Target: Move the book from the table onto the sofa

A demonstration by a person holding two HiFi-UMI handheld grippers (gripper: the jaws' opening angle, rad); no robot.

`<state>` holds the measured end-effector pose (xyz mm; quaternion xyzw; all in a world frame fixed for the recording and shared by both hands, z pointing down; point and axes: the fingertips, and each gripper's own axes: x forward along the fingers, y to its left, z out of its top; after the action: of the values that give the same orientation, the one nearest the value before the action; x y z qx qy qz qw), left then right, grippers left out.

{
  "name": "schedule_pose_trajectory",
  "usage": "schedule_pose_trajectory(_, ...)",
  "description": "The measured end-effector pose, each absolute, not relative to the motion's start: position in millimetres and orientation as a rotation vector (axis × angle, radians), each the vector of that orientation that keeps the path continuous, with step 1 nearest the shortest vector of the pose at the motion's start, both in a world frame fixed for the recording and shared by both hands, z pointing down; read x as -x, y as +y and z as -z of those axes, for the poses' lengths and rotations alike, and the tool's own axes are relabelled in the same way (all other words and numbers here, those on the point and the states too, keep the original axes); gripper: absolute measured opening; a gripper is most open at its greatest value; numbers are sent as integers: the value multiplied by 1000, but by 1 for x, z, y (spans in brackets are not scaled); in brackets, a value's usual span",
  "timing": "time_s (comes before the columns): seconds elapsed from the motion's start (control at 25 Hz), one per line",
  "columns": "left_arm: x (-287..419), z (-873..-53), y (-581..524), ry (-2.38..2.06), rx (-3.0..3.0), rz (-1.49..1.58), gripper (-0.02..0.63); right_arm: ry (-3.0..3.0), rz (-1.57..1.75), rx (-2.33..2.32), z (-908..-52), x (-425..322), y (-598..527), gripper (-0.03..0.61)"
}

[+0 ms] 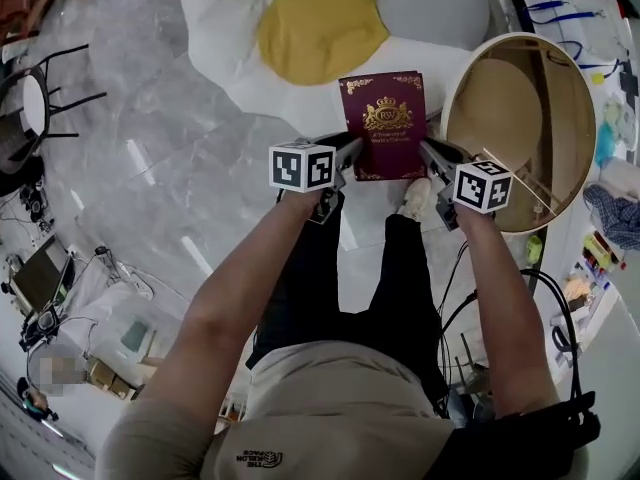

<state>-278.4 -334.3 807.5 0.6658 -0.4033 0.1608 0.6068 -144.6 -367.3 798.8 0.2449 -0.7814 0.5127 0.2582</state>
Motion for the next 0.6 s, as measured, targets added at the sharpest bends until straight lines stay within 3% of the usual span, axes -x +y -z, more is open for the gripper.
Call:
schedule_pose_trajectory(0.28,346,-827,-342,-984,-1528,-350,133,-2091,-1425,-642,-824,208,-367,49)
schedule_pose_trajectory(0.6,368,-876,-359,-943,-1534,-329,133,-2011,-1483,-699,-876,232,-367,49)
